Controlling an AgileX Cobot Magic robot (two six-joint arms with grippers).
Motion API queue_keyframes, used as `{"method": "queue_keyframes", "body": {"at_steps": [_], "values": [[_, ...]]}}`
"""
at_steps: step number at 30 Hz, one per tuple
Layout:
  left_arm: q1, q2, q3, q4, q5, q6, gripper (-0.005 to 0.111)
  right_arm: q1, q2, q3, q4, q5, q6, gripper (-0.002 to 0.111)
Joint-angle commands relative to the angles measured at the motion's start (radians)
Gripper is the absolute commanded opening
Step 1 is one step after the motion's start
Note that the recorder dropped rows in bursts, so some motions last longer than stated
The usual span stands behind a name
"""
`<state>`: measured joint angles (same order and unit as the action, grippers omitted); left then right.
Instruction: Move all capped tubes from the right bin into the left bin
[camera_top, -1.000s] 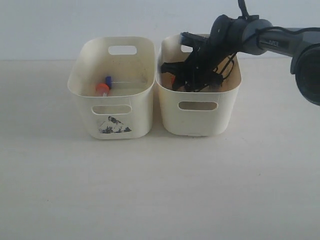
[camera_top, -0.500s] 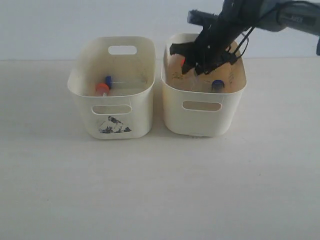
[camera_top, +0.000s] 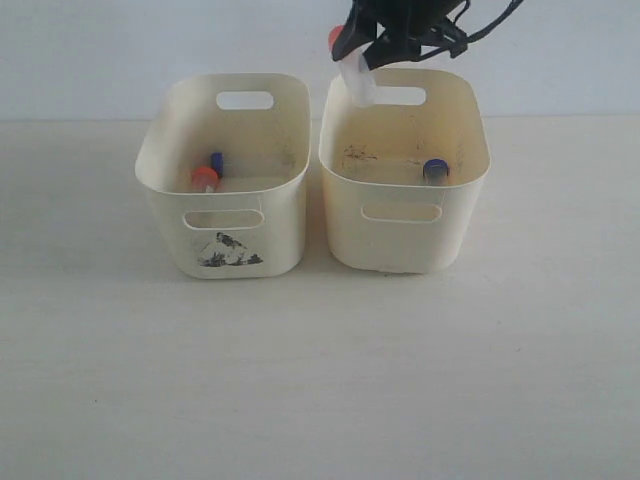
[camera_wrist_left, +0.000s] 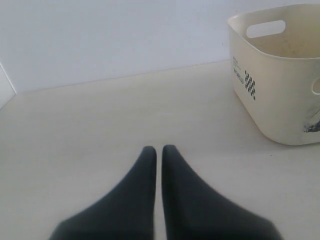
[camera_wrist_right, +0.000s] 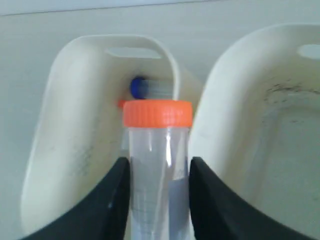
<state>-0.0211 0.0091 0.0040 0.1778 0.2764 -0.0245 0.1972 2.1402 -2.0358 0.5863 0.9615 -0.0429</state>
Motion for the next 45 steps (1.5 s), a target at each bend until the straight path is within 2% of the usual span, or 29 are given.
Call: {"method": "queue_keyframes", "body": {"at_steps": [1,13,16,20,22,25,30,36,40,42,45], "values": [[0.001,-0.002,-0.004,-0.001,-0.015,-0.012,0.004,0.047,-0.016,0.000,0.071,0.049,-0.046,0.000],[0.001,-0.002,-0.004,-0.001,-0.015,-0.012,0.004,0.178,-0.005,0.000,0.059,0.013,-0.046,0.002],[0.001,-0.002,-0.004,-0.001,-0.015,-0.012,0.004,0.192,0.002,0.000,0.057,0.013,-0.056,0.020],[0.001,-0.002,-0.004,-0.001,-0.015,-0.012,0.004,0.194,0.005,0.000,0.057,0.005,-0.056,0.067],[0.001,-0.002,-0.004,-0.001,-0.015,-0.012,0.004,0.194,0.009,0.000,0.057,0.003,-0.058,0.076],[0.001,-0.002,-0.004,-0.001,-0.015,-0.012,0.004,0.194,0.011,0.000,0.042,0.014,-0.062,0.070],[0.001,-0.002,-0.004,-0.001,-0.015,-0.012,0.004,0.190,0.011,0.000,0.014,0.093,-0.064,0.044],[0.001,-0.002,-0.004,-0.001,-0.015,-0.012,0.004,0.190,0.013,0.000,-0.126,0.163,-0.068,0.015],[0.001,-0.002,-0.004,-0.001,-0.015,-0.012,0.004,0.190,-0.011,0.000,-0.160,0.140,-0.062,0.012],[0.001,-0.002,-0.004,-0.001,-0.015,-0.012,0.004,0.190,-0.037,0.000,-0.215,0.119,0.005,0.012],[0.001,-0.002,-0.004,-0.001,-0.015,-0.012,0.004,0.190,-0.078,0.000,-0.448,0.104,0.152,0.012]]}}
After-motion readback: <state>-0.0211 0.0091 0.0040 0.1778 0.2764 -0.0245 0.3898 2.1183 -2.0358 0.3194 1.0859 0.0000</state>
